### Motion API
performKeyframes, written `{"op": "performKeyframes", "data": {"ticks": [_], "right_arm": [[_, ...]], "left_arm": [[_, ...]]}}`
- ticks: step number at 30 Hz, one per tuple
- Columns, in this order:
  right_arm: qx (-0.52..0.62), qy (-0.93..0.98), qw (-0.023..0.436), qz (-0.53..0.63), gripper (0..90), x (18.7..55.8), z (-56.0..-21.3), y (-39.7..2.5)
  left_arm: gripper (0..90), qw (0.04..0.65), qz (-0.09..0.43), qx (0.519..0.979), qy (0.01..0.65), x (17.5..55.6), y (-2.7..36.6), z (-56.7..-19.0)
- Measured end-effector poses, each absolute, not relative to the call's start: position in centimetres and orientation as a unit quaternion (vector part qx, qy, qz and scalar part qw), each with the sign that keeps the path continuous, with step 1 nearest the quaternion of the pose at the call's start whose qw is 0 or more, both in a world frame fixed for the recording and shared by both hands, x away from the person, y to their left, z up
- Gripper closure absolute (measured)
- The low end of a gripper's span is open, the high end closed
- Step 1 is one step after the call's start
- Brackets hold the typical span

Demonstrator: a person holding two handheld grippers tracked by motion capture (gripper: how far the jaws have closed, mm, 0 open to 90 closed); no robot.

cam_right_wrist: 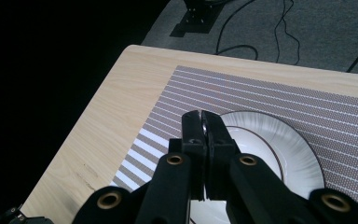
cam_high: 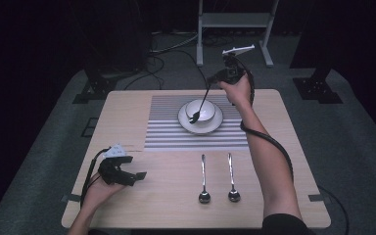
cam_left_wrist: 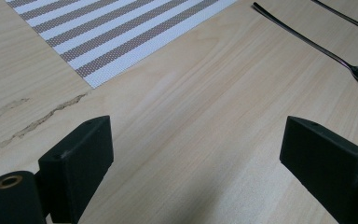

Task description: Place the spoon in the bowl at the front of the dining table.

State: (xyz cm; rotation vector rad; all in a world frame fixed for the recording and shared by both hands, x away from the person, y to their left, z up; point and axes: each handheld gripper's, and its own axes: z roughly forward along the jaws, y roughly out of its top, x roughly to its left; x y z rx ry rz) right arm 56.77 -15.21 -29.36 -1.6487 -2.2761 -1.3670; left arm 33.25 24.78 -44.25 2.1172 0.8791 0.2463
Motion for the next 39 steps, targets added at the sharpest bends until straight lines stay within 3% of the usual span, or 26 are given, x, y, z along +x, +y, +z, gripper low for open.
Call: {"op": "performKeyframes", "data": {"ticks": [20,39], "right_arm": [[-0.548,-0.716,-0.013,-0.431,88.3,58.0,-29.1,-15.8],[-0.573,-0.71,-0.034,-0.407,88.1,58.4,-31.9,-17.2]], "left_arm": [[8.5,0.404,0.095,0.841,0.347,33.1,24.6,-44.4],[8.5,0.4,0.095,0.844,0.346,33.0,24.6,-44.4]]}}
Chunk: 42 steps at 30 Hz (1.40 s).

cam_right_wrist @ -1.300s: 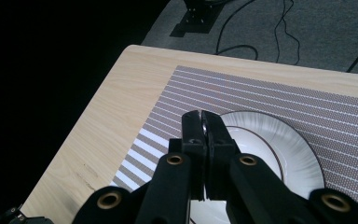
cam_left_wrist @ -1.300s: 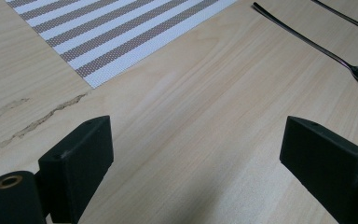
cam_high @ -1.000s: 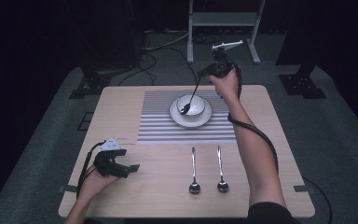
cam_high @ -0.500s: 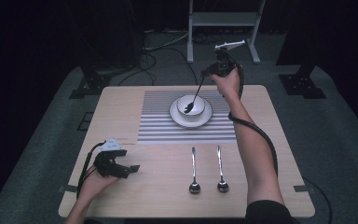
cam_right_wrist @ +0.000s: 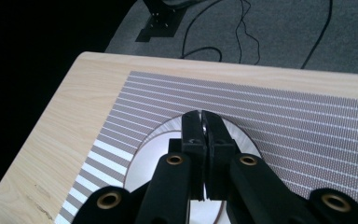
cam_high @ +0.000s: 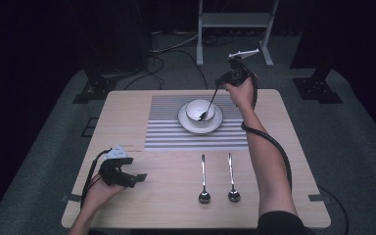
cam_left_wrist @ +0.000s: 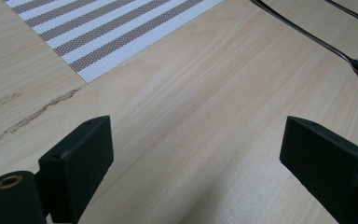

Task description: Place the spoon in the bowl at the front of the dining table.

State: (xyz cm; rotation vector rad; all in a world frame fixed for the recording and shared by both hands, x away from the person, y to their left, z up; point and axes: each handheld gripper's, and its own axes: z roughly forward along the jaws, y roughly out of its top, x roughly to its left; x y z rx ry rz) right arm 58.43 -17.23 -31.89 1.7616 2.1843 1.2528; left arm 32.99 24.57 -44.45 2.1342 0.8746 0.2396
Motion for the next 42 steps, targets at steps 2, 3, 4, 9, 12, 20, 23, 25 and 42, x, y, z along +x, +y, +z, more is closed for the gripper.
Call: {"op": "performKeyframes", "data": {"ticks": [2,3,4,9,12,20,23,25,42], "right_arm": [[0.573,0.715,0.03,0.4,88.1,58.4,-32.5,-17.2],[0.573,0.717,0.032,0.396,87.9,58.4,-32.8,-17.2],[0.573,0.719,0.032,0.391,87.1,58.4,-33.1,-17.2],[0.576,0.725,0.027,0.377,84.7,58.3,-33.8,-17.2],[0.575,0.729,0.029,0.37,81.9,58.3,-34.1,-17.1],[0.578,0.736,0.027,0.351,75.5,58.2,-34.3,-17.3],[0.576,0.741,0.029,0.344,74.3,58.1,-34.4,-17.2],[0.576,0.743,0.028,0.339,73.1,58.1,-34.5,-17.3],[0.568,0.757,0.027,0.323,66.0,57.8,-35.3,-18.1]], "left_arm": [[8.5,0.401,0.096,0.843,0.346,33.0,24.5,-44.5],[8.5,0.401,0.096,0.843,0.346,33.0,24.5,-44.5],[8.5,0.401,0.096,0.843,0.346,33.0,24.5,-44.5],[8.5,0.399,0.096,0.844,0.346,33.0,24.5,-44.6],[8.5,0.4,0.096,0.843,0.346,33.0,24.5,-44.5],[8.5,0.396,0.1,0.845,0.346,33.0,24.4,-44.6],[8.5,0.396,0.1,0.845,0.346,33.0,24.4,-44.6],[8.5,0.395,0.1,0.845,0.345,33.1,24.4,-44.6],[8.5,0.386,0.103,0.85,0.342,33.0,24.3,-44.7]]}}
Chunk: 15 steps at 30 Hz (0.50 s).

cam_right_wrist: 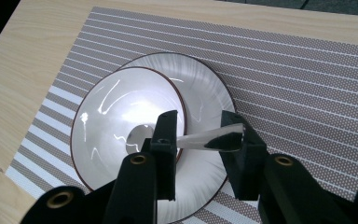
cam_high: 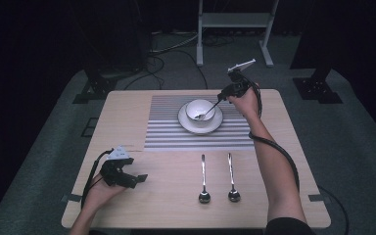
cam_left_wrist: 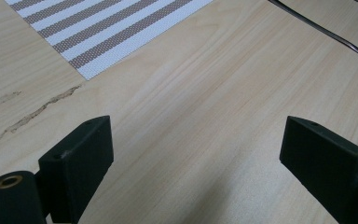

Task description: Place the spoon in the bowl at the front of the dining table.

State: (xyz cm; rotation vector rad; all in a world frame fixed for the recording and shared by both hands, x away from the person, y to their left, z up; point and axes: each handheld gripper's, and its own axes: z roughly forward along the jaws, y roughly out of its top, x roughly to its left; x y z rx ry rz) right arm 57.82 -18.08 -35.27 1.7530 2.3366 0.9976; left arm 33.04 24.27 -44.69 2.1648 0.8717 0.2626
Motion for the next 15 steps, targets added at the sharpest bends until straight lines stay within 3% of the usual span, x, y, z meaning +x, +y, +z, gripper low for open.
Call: {"op": "performKeyframes", "data": {"ticks": [15], "right_arm": [[0.569,0.748,-0.005,0.341,56.8,57.0,-37.2,-19.9]], "left_arm": [[8.5,0.385,0.104,0.85,0.343,33.0,24.4,-44.7]]}}
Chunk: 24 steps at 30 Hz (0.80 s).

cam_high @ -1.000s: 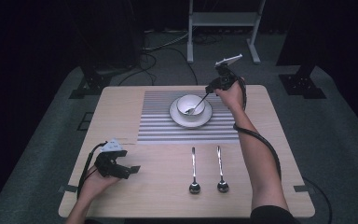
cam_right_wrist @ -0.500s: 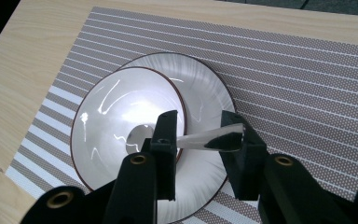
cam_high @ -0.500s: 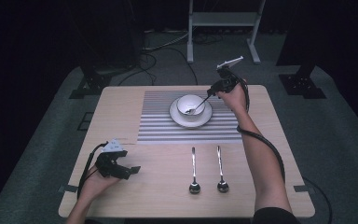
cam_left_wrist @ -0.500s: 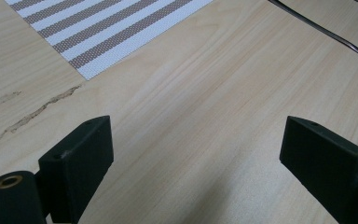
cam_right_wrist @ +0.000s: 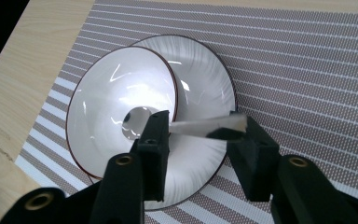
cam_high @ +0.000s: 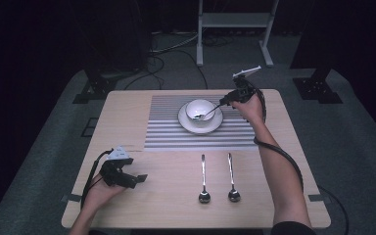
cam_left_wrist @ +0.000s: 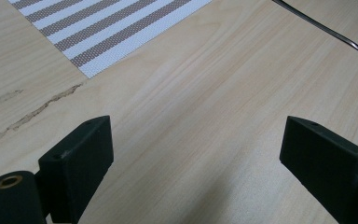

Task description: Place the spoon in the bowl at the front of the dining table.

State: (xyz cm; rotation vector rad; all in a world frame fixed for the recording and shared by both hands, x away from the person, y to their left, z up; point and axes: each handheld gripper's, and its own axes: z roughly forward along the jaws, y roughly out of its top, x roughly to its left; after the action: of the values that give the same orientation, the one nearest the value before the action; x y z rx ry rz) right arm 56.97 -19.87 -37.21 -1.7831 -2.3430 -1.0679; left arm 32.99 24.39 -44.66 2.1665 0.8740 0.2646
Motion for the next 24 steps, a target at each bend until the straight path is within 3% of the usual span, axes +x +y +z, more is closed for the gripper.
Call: {"op": "performKeyframes", "data": {"ticks": [6,24], "right_arm": [[-0.563,-0.743,0.018,-0.361,50.2,56.4,-37.7,-20.6],[-0.524,-0.765,0.049,-0.371,46.7,52.1,-38.5,-22.1]], "left_arm": [[8.5,0.387,0.102,0.849,0.345,33.0,24.5,-44.7],[8.5,0.387,0.097,0.847,0.352,33.2,24.6,-44.9]]}}
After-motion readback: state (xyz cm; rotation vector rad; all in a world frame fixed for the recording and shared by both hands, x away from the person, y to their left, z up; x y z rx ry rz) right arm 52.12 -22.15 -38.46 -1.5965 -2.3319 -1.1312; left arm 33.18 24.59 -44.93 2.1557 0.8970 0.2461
